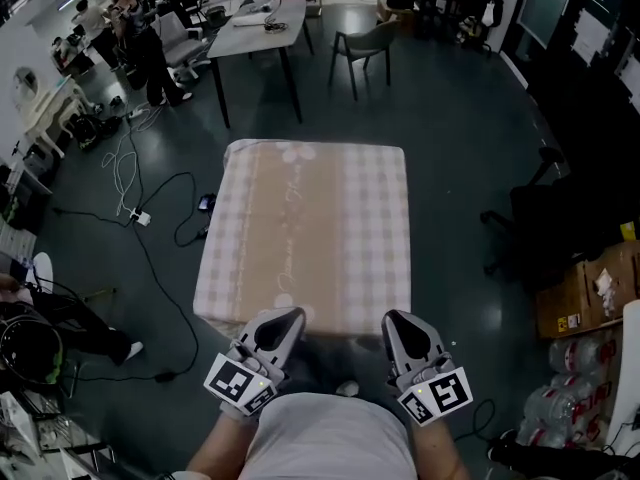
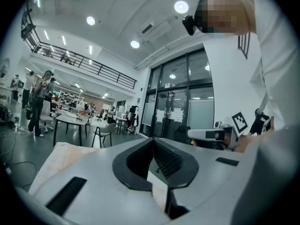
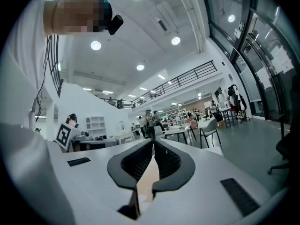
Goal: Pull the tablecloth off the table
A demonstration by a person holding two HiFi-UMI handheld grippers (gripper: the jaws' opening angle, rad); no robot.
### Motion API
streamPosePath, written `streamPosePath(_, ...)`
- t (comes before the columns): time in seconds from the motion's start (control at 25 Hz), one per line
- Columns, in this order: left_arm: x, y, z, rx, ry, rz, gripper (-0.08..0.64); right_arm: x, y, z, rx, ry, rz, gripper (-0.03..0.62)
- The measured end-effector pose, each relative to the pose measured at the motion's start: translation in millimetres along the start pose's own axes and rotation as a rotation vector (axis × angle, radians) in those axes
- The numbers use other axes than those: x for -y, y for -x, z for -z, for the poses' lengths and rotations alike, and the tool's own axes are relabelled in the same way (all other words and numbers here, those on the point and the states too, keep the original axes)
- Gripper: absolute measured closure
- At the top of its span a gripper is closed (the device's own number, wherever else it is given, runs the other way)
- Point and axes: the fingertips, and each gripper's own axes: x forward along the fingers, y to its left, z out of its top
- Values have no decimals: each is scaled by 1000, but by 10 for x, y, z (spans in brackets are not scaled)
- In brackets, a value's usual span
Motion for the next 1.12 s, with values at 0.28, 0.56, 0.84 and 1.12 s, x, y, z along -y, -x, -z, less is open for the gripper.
streamPosePath(0.28, -863, -207, -107, 3, 27, -14, 548, 62, -802, -19, -30, -9, 13, 561)
streamPosePath(0.56, -1799, -368, -70, -67, 20, -38, 548, 90, -1579, -42, -51, -12, 40, 561)
streamPosePath(0.84, -2907, -518, 88, -151, 75, -100, 548, 78, -2293, 59, -97, -3, 81, 561)
streamPosePath(1.12, -3867, -808, 438, -228, 58, -143, 548, 214, -2682, 161, -163, 23, 139, 561)
